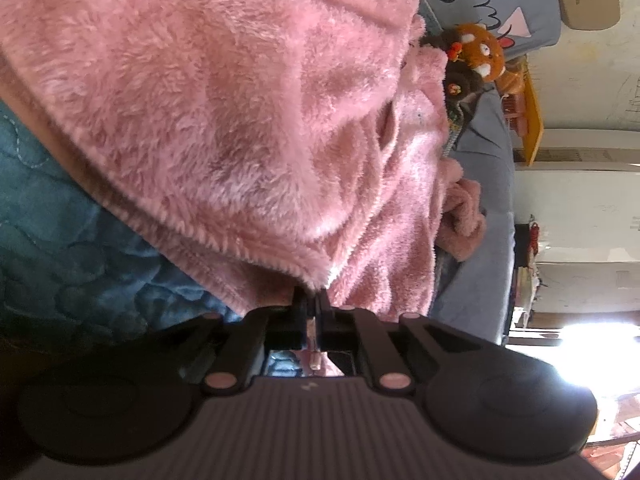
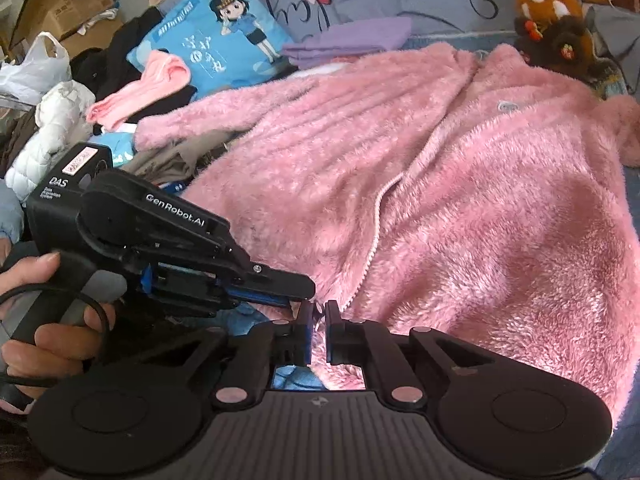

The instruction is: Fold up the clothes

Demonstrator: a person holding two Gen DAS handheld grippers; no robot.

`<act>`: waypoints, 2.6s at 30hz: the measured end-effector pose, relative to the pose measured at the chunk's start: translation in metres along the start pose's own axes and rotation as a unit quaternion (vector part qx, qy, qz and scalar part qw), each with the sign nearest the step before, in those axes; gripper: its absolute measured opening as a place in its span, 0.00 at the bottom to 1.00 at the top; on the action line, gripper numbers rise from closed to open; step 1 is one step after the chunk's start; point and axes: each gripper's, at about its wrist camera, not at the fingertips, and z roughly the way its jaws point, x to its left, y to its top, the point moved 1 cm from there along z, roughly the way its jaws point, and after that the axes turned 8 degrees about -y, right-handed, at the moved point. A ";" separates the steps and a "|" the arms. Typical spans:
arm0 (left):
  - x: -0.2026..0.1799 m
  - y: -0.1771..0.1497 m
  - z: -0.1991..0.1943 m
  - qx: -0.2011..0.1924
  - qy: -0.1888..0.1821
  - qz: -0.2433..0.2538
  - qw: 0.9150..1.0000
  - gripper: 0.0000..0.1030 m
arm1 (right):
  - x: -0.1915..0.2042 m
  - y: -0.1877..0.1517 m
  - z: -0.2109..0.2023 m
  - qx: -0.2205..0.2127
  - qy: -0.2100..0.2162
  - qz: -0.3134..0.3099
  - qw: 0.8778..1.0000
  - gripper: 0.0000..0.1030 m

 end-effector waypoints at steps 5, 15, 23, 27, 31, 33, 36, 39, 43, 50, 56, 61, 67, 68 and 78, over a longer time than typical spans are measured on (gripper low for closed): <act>-0.001 -0.005 -0.009 0.005 -0.012 0.002 1.000 0.03 | -0.016 0.002 0.007 0.005 0.020 0.061 0.998 0.05; 0.006 -0.003 -0.013 -0.008 -0.004 -0.014 1.000 0.03 | -0.016 0.004 0.016 -0.009 0.004 0.066 0.998 0.04; 0.006 0.001 -0.004 -0.001 -0.004 -0.013 1.000 0.41 | -0.027 -0.006 0.009 -0.002 -0.013 0.089 0.996 0.13; 0.005 0.002 0.003 0.002 0.008 -0.011 1.000 0.41 | -0.029 -0.016 -0.009 0.006 0.007 0.111 0.994 0.16; 0.009 0.003 0.002 -0.001 0.004 -0.018 1.000 0.41 | -0.020 -0.030 -0.015 0.039 0.057 0.118 0.991 0.25; 0.009 0.002 0.002 0.000 0.006 -0.018 1.000 0.41 | -0.018 -0.036 -0.010 0.051 0.078 0.140 0.986 0.28; 0.010 0.002 0.001 0.000 0.005 -0.018 1.000 0.41 | -0.025 -0.039 0.002 0.062 0.097 0.196 0.974 0.26; 0.010 0.002 0.001 0.000 0.004 -0.018 1.000 0.41 | -0.034 -0.039 0.015 0.067 0.118 0.255 0.957 0.23; 0.010 0.003 0.001 0.002 0.001 -0.021 1.000 0.41 | -0.043 -0.038 0.025 0.063 0.116 0.312 0.941 0.15; 0.011 0.003 0.001 -0.001 -0.004 -0.027 1.000 0.23 | -0.041 -0.035 0.017 0.022 0.092 0.315 0.945 0.08; 0.011 0.002 -0.005 -0.003 -0.048 -0.038 0.998 0.11 | -0.049 -0.041 0.016 0.012 0.102 0.344 0.933 0.08; 0.011 0.003 -0.003 0.004 -0.067 -0.045 0.997 0.12 | -0.058 -0.053 0.017 0.006 0.127 0.404 0.906 0.08; 0.007 0.000 0.007 0.013 -0.037 -0.030 0.999 0.22 | -0.063 -0.067 0.019 0.007 0.148 0.454 0.879 0.08; 0.007 -0.001 0.009 0.015 -0.033 -0.029 0.999 0.22 | -0.064 -0.068 0.019 0.007 0.151 0.459 0.876 0.09; 0.008 -0.005 0.005 -0.011 -0.015 -0.028 0.999 0.06 | -0.068 -0.075 0.018 0.002 0.136 0.482 0.866 0.27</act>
